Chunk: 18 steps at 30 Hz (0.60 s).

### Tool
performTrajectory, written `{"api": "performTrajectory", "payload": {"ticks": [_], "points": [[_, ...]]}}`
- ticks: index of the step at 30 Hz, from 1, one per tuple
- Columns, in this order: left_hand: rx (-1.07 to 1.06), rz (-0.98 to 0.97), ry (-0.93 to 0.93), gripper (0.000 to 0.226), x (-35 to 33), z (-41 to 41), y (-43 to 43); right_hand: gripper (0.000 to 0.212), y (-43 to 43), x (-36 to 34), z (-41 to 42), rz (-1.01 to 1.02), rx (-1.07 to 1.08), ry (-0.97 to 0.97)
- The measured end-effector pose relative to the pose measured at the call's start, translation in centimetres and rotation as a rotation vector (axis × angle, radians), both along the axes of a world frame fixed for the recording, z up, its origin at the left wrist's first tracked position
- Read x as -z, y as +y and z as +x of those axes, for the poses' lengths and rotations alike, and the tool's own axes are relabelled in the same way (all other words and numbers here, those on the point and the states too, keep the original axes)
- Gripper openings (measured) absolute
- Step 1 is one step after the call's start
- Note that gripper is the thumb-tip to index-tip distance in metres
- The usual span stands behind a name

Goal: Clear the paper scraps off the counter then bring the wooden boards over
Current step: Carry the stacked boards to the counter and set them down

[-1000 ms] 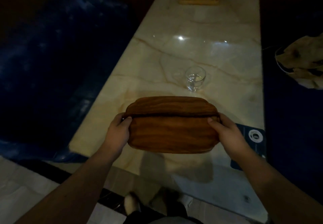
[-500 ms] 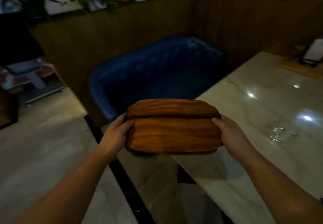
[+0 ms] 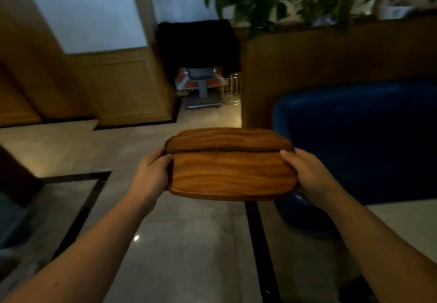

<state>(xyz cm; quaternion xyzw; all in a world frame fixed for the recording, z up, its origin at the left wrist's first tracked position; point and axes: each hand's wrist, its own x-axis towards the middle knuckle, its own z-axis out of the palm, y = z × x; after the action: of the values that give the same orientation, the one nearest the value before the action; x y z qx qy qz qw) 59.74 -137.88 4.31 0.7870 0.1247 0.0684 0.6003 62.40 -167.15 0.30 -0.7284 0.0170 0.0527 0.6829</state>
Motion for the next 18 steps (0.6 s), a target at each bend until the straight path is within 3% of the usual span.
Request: {"api": "performTrajectory", "payload": {"ticks": [7, 12, 18], "points": [[-0.331, -0.013, 0.023, 0.022, -0.1, -2.4, 14.4, 0.038, 16.8, 0.2, 7.2, -0.089, -0.333, 0.006], [-0.552, -0.022, 0.036, 0.021, 0.0, -2.4, 21.2, 0.022, 27.7, 0.2, 12.2, -0.101, -0.452, -0.029], [-0.863, 0.002, 0.050, 0.023, -1.2, -2.8, 30.2, 0.022, 41.9, -0.5, 17.6, -0.082, -0.752, -0.059]]}}
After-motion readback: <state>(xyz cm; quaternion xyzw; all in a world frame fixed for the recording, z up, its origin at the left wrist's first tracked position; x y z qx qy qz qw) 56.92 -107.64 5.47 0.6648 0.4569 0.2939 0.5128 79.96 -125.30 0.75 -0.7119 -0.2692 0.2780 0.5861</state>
